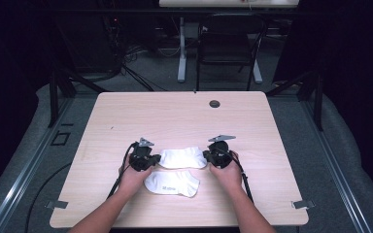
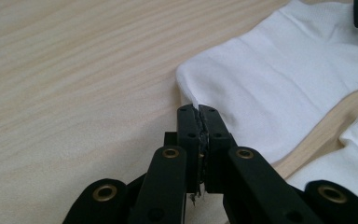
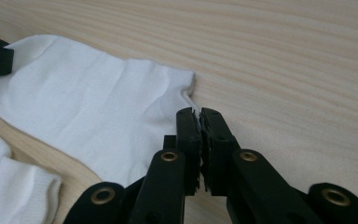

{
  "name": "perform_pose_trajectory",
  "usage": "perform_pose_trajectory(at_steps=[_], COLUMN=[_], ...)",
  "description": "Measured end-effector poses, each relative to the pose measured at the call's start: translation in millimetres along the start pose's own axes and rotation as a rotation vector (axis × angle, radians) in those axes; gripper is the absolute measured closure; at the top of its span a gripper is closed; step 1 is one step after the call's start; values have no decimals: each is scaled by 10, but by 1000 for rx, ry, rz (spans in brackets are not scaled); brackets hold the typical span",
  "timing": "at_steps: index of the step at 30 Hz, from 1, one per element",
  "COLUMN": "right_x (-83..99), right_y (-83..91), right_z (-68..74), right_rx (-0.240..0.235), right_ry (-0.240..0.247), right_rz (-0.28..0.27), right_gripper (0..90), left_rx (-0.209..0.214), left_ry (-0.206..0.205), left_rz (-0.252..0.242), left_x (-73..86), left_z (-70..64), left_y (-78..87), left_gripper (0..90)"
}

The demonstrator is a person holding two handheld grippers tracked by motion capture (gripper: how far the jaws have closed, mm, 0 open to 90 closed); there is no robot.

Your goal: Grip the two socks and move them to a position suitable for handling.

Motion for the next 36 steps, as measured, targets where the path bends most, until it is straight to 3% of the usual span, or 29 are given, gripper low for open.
perform_pose_trajectory(at_steps=[8, 14, 23, 29, 36], right_x=[-110, -119, 157, 348, 527], right_y=[150, 342, 628, 725, 702], right_z=[73, 209, 537, 639, 652], right_rx=[-24, -46, -106, -144, -128], right_ry=[2, 36, 108, 109, 142], right_rz=[-54, -67, -46, -22, -1], right_gripper=[871, 872, 872, 871, 871], left_rx=[8, 6, 40, 49, 35], left_ry=[8, -38, -33, -38, -68], left_rz=[-59, -82, -91, -80, -48], left_x=[-98, -80, 156, 280, 424], left_z=[9, -84, -236, -322, -408], left_y=[192, 424, 750, 834, 845], left_gripper=[894, 894, 894, 894, 893])
Point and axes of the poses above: each handheld gripper's, and its own axes: y roughly backward along the jaws, x roughly out of its underside, z roughly to its left, the point moved 7 cm from there along -y, roughly forward along the jaws, and after that the axes turned 14 degrees about -y, right-handed, at the moved point
